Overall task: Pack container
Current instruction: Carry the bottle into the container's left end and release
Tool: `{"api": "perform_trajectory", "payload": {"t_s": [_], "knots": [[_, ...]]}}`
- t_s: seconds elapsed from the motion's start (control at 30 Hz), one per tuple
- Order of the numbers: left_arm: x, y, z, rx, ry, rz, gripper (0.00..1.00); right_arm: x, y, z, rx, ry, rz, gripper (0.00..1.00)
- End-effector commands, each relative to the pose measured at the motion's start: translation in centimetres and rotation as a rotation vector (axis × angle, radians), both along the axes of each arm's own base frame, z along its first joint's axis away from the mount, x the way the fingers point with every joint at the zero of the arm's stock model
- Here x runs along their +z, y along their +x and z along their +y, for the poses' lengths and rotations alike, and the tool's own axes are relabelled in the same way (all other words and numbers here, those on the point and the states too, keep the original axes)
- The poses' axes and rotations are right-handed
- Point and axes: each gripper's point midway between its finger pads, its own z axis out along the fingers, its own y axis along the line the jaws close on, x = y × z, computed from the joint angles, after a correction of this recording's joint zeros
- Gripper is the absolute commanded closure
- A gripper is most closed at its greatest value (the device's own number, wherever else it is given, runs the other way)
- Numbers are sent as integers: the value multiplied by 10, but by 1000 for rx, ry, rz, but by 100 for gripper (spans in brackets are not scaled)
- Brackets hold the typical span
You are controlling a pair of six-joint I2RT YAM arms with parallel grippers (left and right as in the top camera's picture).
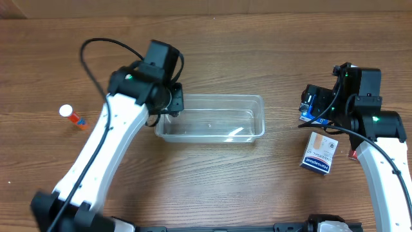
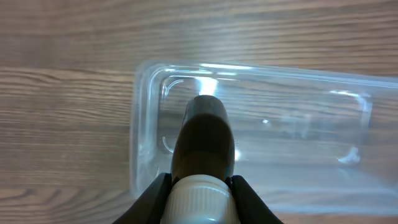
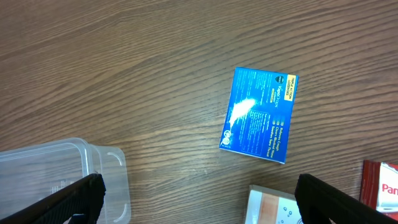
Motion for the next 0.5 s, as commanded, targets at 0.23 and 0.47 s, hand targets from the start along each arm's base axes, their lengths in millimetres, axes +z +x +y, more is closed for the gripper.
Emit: {"api": "perform_trajectory", "payload": {"t_s": [0.23, 0.47], "knots": [[-79, 29, 16, 51, 75, 141, 96, 8, 5, -1, -9, 4, -24, 0], [-91, 28, 17, 51, 85, 173, 37, 8, 5, -1, -9, 4, -24, 0]]}}
